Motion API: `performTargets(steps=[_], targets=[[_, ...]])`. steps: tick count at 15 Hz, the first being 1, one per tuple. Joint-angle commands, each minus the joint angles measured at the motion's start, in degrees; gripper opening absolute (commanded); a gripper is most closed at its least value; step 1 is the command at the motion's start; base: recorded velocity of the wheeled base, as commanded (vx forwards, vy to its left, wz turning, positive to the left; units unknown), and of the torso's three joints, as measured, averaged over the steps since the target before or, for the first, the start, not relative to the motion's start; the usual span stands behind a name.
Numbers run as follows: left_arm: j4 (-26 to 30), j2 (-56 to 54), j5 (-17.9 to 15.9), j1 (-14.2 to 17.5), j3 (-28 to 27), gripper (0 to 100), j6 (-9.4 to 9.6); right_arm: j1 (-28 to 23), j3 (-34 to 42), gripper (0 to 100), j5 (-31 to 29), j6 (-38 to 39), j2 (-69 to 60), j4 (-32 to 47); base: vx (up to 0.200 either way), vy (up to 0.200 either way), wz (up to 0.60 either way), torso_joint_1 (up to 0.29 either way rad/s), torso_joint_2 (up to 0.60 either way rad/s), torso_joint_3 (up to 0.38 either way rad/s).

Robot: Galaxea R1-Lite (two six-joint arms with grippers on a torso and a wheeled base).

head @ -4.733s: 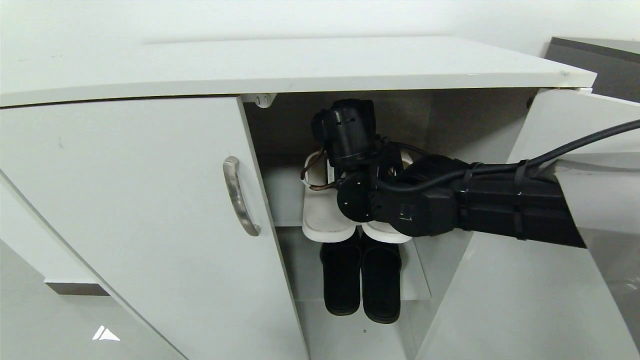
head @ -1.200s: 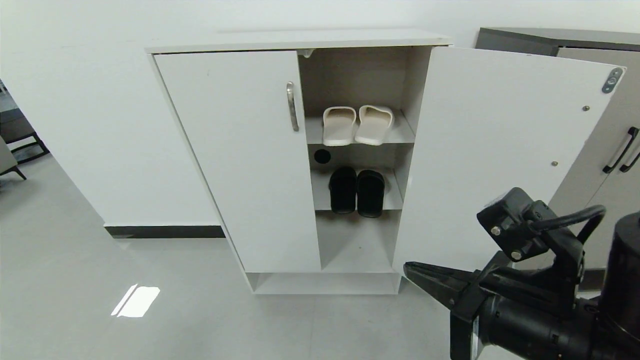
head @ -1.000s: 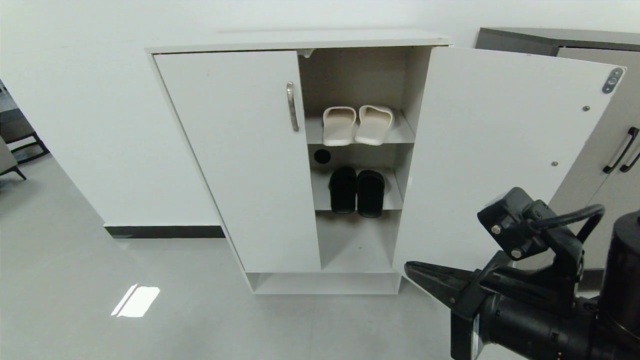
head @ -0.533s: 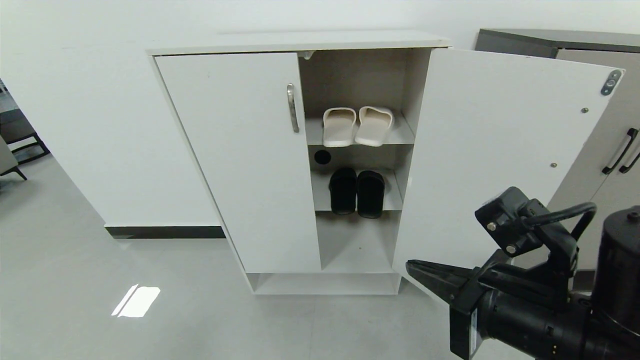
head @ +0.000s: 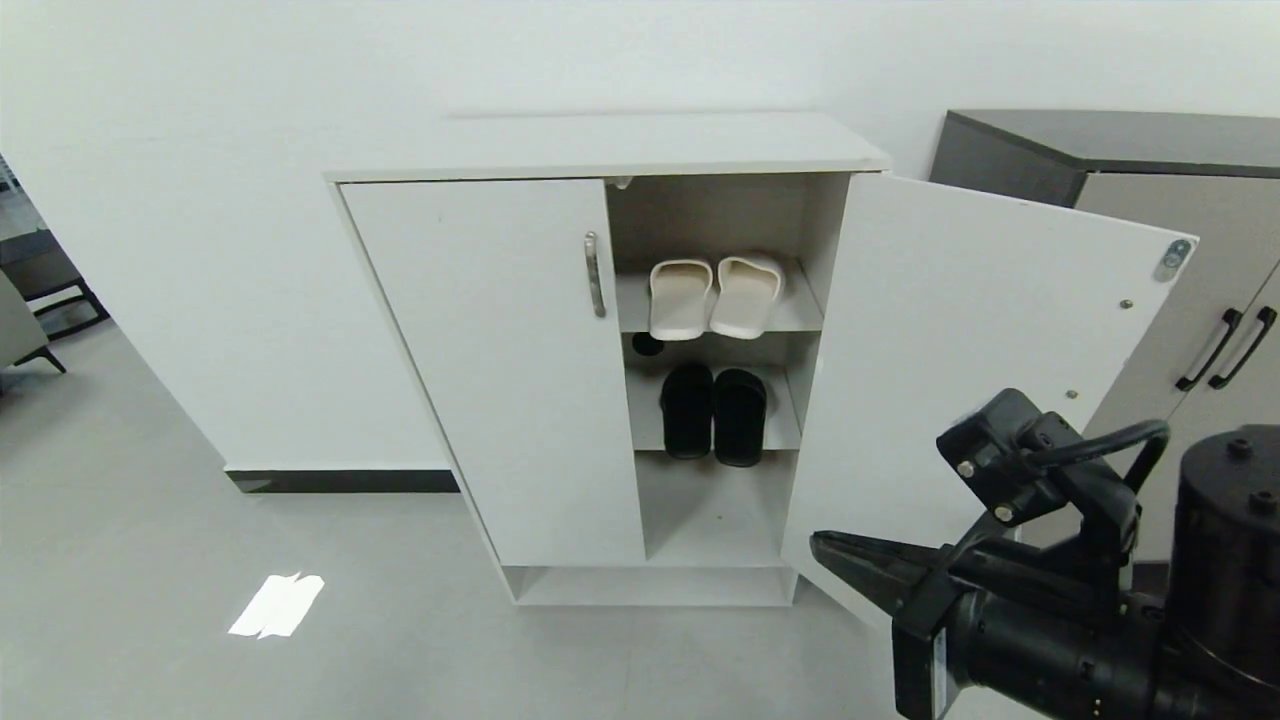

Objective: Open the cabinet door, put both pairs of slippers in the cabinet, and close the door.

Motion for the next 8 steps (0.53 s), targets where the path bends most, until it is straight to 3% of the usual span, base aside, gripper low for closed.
performTargets(steps=[1,8], targets=[[0.01,0.06,0.00,0.07,0.00,0,-0.04,0.10,0.04,0,0.03,-0.03,0.72,0.00,0.000,0.000,0.00,0.183,-0.47,-0.295],[0.01,-0.02,-0.09,-0.02,0.00,0,0.05,-0.34,0.04,0,0.03,0.06,1.42,0.00,0.000,0.000,0.00,0.189,-0.48,-0.285]])
